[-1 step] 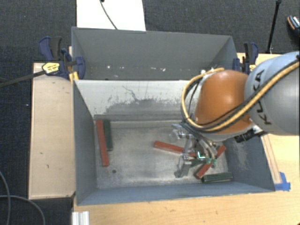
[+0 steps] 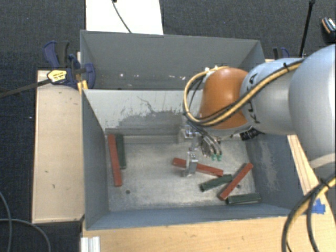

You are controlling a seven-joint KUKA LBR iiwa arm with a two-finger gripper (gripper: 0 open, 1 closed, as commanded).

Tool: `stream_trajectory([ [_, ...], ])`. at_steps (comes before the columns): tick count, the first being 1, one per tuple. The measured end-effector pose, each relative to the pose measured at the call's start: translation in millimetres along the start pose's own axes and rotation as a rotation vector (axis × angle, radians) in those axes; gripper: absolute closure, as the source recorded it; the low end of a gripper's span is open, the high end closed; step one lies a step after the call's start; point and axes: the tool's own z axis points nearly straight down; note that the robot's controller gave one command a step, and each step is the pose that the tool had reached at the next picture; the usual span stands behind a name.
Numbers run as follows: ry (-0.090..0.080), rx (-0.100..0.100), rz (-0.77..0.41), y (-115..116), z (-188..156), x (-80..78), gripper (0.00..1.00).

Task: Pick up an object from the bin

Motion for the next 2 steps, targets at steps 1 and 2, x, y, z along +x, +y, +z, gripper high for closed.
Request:
stream_trajectory([
  [1, -0.002, -0.001, 0.003, 0.7, -4.5, 0.2, 1.00],
  [2, -0.009, 0.000, -0.055, -8.1, -155.5, 0.8, 1.00],
])
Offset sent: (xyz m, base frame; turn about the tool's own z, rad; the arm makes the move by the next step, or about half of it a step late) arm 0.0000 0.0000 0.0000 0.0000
